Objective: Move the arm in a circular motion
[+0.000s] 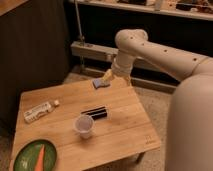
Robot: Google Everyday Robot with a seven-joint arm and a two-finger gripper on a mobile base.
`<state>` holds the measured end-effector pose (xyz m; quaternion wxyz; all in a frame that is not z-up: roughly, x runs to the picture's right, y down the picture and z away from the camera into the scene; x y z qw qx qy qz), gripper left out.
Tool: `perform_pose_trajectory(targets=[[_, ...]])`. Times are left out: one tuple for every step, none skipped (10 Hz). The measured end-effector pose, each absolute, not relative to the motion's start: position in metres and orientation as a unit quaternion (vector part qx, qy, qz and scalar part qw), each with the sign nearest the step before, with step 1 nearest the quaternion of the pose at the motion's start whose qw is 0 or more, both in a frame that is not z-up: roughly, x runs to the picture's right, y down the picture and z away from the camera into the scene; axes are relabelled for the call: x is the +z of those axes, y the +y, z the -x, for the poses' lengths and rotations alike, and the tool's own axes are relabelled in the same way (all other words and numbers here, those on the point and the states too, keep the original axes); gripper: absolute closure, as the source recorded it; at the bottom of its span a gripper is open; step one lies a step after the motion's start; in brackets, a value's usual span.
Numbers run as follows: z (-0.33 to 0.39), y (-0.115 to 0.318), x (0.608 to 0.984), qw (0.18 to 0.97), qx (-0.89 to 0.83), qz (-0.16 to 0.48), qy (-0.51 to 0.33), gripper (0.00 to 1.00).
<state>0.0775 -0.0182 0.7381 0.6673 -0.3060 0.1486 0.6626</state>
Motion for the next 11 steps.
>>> perform_pose_trajectory(targets=[[-0.096, -0.003, 0.730, 0.660, 0.672, 0.298, 0.153, 0.20], [-0.117, 0.017, 0.717, 0.652, 0.684, 0.286, 0.158, 0.20], [-0.127, 0.033, 0.703, 0.649, 0.690, 0.278, 0.160, 0.20], [-0.129, 0.050, 0.689, 0.649, 0.692, 0.273, 0.160, 0.20], [-0.125, 0.072, 0.668, 0.655, 0.688, 0.268, 0.160, 0.20], [-0.120, 0.082, 0.659, 0.662, 0.682, 0.265, 0.161, 0.20], [-0.111, 0.091, 0.651, 0.673, 0.672, 0.263, 0.162, 0.20], [-0.093, 0.097, 0.644, 0.691, 0.655, 0.261, 0.160, 0.20], [-0.079, 0.099, 0.641, 0.702, 0.643, 0.261, 0.158, 0.20], [-0.056, 0.099, 0.639, 0.715, 0.628, 0.265, 0.152, 0.20], [-0.032, 0.096, 0.640, 0.729, 0.613, 0.268, 0.146, 0.20]])
